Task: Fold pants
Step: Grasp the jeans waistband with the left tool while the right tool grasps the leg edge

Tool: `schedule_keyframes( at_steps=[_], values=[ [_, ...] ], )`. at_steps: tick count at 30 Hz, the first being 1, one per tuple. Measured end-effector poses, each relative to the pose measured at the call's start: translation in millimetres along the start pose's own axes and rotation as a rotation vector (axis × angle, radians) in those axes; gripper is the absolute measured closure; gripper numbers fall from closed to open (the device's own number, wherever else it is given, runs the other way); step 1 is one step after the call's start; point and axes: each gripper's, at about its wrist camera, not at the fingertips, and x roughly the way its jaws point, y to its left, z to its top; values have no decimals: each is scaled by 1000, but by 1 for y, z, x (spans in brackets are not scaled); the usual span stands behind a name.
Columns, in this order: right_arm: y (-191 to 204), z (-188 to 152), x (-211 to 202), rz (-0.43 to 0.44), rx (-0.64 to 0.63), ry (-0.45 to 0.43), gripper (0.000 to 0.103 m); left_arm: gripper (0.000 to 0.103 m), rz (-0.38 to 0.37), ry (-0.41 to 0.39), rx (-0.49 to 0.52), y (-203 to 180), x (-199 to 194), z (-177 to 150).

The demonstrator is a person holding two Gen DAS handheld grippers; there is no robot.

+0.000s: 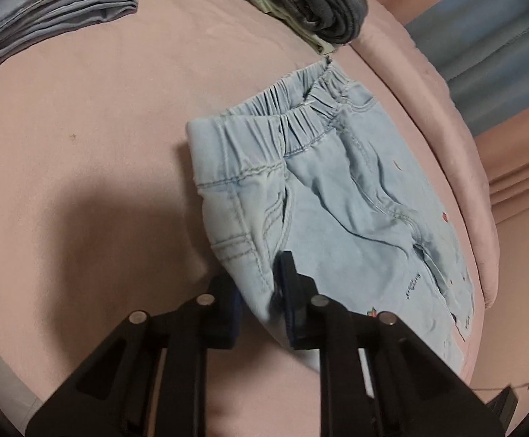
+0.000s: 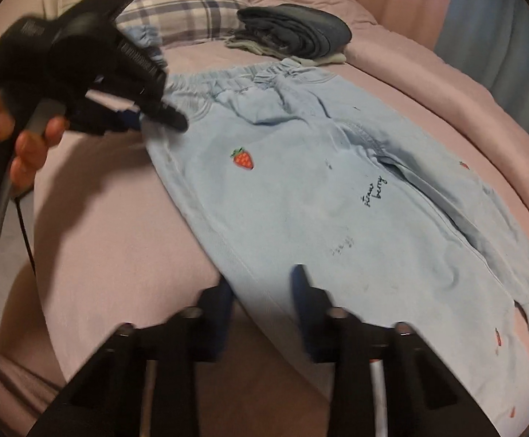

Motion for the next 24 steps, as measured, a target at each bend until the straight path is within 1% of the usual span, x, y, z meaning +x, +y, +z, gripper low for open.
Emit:
schedule_keyframes(
  at_steps=[1, 3, 5, 6, 7, 8, 9, 10, 11, 13, 15, 16, 17, 18, 20, 21, 22, 23, 24],
  values=[
    [-1, 3, 0, 19, 11, -6, 87, 89, 3, -3, 14, 0, -2, -2],
    [1, 4, -5, 63, 11, -3, 87, 89, 8, -9, 37, 1, -6, -4],
    [9, 0, -9, 78, -15, -1, 87, 87, 31, 4, 75, 2, -5, -6],
    [10, -4, -7, 93, -22, 13, 87, 82, 52, 16, 102, 2, -4, -7],
    [10, -7, -3, 99, -37, 32, 87, 80, 72, 20, 134, 0, -4, -8],
    [9, -7, -1, 104, -47, 40, 87, 73, 96, 15, 166, -2, -7, -8],
    [5, -3, 1, 110, -33, 41, 84, 61, 125, 6, 196, -5, -11, -8],
    [0, 2, 2, 132, -6, 49, 75, 54, 159, -11, 228, -8, -17, -7],
    [-6, 4, -2, 156, 26, 53, 66, 50, 182, -44, 260, -12, -25, -6],
    [-18, 7, -16, 182, 82, 16, 63, 50, 196, -110, 322, -23, -39, -5],
    [-34, 7, -31, 189, 136, -23, 63, 50, 202, -163, 389, -37, -45, -7],
    [-41, 6, -36, 178, 156, -34, 63, 50, 191, -182, 434, -46, -45, -9],
    [-48, 5, -37, 152, 166, -39, 63, 50, 162, -182, 478, -55, -40, -10],
    [-55, 3, -37, 108, 174, -39, 63, 50, 136, -167, 508, -63, -31, -11],
    [-76, -1, -28, 17, 220, -10, 63, 49, 120, -133, 563, -75, -5, -11],
    [-87, -7, -24, -12, 242, 1, 63, 49, 153, -110, 595, -77, 12, -12],
    [-97, -15, -25, -38, 254, 14, 63, 49, 218, -64, 623, -76, 32, -13],
    [-109, -24, -17, -80, 271, 54, 63, 49, 251, -23, 627, -71, 43, -14],
    [-122, -35, -9, -126, 295, 109, 63, 48, 244, -16, 625, -65, 48, -14]
  ],
)
